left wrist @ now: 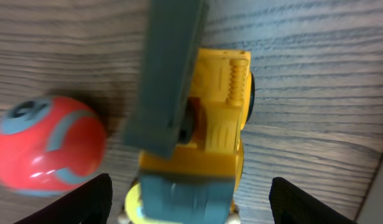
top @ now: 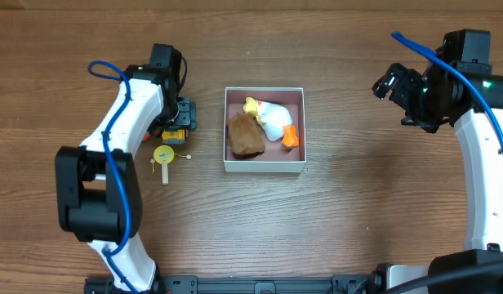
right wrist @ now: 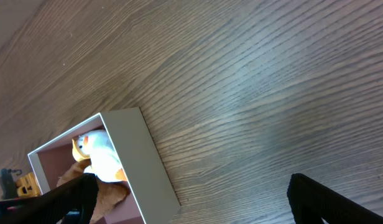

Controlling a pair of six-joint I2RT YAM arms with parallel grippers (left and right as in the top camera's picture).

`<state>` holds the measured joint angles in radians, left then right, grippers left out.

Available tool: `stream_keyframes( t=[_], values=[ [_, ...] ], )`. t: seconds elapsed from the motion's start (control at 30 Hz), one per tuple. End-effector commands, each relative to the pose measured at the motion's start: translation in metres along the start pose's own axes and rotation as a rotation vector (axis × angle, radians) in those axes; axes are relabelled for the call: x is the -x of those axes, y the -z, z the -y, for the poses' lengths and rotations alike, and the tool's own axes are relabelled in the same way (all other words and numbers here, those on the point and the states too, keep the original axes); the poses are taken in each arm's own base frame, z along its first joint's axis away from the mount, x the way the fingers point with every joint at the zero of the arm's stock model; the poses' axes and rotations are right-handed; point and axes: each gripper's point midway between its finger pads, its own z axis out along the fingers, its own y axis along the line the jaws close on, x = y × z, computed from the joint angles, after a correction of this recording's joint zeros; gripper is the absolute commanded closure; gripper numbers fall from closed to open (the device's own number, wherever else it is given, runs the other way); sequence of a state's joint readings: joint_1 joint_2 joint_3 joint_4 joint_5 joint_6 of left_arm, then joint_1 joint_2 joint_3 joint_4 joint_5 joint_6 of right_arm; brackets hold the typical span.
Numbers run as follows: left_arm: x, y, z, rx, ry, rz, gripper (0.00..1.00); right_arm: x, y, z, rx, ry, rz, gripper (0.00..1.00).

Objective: Pack container
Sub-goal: 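Reach the left gripper to the yellow toy excavator and grasp it, then carry the excavator over the box and lower it inside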

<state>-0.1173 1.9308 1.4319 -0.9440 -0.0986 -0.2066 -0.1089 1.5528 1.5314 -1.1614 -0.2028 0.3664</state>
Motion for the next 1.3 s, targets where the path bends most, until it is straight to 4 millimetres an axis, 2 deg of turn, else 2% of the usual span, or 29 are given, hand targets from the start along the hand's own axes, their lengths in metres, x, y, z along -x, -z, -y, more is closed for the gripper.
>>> stream_keyframes(
  t=[0.0, 0.1, 0.33, 0.5, 0.6, 0.83, 1.0, 1.1, 1.27],
  values=[
    [-0.008, -0.022, 0.005, -0.019, -0.031, -0.059, 0.21, 0.005, 0.014, -0.005, 0.020, 0.005, 0.042, 0.00],
    [-0.010, -0.030, 0.006, -0.015, -0.038, -0.078, 0.24, 0.005, 0.014, -0.005, 0.020, 0.005, 0.042, 0.00],
    [-0.011, -0.031, 0.006, -0.015, -0.063, -0.082, 0.41, 0.005, 0.014, -0.005, 0.020, 0.005, 0.042, 0.00],
    [-0.007, -0.027, 0.007, -0.018, -0.064, -0.069, 0.51, 0.005, 0.014, -0.005, 0.020, 0.005, 0.042, 0.00],
    [-0.002, -0.018, 0.010, -0.039, -0.070, -0.044, 0.53, 0.005, 0.014, -0.005, 0.020, 0.005, 0.042, 0.00],
    [0.015, 0.030, 0.017, -0.106, -0.101, 0.077, 0.54, 0.005, 0.014, -0.005, 0.020, 0.005, 0.042, 0.00],
    [0.019, 0.078, 0.029, -0.208, -0.114, 0.182, 0.54, 0.005, 0.014, -0.005, 0.020, 0.005, 0.042, 0.00],
    [0.014, 0.112, 0.046, -0.298, -0.144, 0.240, 0.55, 0.005, 0.014, -0.005, 0.020, 0.005, 0.042, 0.00],
    [-0.001, 0.184, 0.094, -0.418, -0.218, 0.372, 0.56, 0.005, 0.014, -0.005, 0.020, 0.005, 0.042, 0.00]
  ],
)
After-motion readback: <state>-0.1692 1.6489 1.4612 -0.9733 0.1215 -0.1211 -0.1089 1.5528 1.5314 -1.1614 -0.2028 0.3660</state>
